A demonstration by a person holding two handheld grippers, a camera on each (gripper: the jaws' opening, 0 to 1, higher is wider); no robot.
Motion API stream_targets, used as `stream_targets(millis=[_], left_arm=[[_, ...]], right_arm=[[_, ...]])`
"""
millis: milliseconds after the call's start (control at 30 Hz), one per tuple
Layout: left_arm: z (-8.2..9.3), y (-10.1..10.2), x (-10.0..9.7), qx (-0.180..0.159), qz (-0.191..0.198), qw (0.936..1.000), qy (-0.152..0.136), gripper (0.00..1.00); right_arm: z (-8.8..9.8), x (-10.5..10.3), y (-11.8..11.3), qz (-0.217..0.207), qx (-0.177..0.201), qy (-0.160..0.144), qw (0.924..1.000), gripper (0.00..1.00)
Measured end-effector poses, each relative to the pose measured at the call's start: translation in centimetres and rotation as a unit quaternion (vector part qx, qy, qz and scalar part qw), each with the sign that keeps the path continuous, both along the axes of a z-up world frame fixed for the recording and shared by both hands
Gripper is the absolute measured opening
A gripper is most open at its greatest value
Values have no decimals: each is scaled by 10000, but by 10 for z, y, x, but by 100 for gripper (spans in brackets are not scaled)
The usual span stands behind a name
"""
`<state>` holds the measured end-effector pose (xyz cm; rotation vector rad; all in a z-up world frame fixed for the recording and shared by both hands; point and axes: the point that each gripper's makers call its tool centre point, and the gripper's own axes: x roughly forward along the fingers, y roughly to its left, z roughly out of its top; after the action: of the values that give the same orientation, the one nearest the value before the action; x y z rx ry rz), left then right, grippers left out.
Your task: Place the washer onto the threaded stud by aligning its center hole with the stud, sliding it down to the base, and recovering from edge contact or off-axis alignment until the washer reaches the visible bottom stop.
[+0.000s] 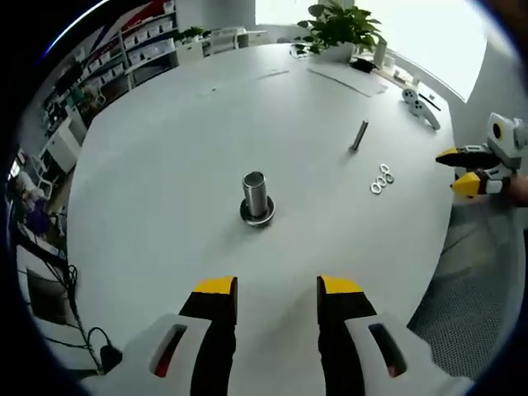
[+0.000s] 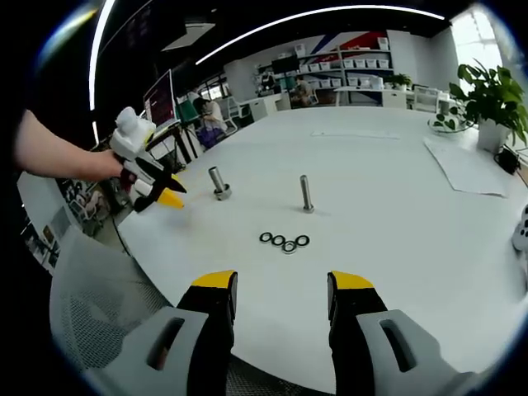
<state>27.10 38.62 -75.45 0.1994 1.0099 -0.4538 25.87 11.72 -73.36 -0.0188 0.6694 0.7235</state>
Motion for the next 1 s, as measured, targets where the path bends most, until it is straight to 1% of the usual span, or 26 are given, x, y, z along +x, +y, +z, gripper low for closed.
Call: stream_targets(millis=[133, 267, 333, 467, 533, 733, 867, 933, 1000], left_arm=[[4, -2, -8, 4, -6, 10000, -79, 37], [10, -6, -14, -152, 96, 9996, -229, 37], [14, -8, -16, -296, 193, 9987, -375, 37], [18, -9, -25, -317, 221, 9981, -484, 37], [21, -12, -28, -439, 269, 9972, -542, 37], [29, -14, -40, -643, 443, 9941, -753, 37], [28, -15, -48, -703, 518, 9929, -804, 37], [29, -17, -52, -799, 630, 9913, -836, 37], [30, -19, -56, -841, 656, 9903, -885, 38]], right_arm=[[0, 0, 0, 7, 1, -18, 10000, 47], [0, -1, 1, 35, -18, -4, 10000, 47], [0, -2, 2, 65, -36, 6, 10000, 47], [-1, -2, 2, 72, -39, 15, 10000, 47], [-2, -3, 2, 96, -58, 22, 9999, 47], [-2, -3, 2, 123, -55, 28, 9999, 47], [-3, -3, 3, 129, -55, 32, 9999, 47], [-4, -4, 3, 145, -64, 43, 9999, 46], [-3, -5, 3, 169, -69, 51, 9998, 46]])
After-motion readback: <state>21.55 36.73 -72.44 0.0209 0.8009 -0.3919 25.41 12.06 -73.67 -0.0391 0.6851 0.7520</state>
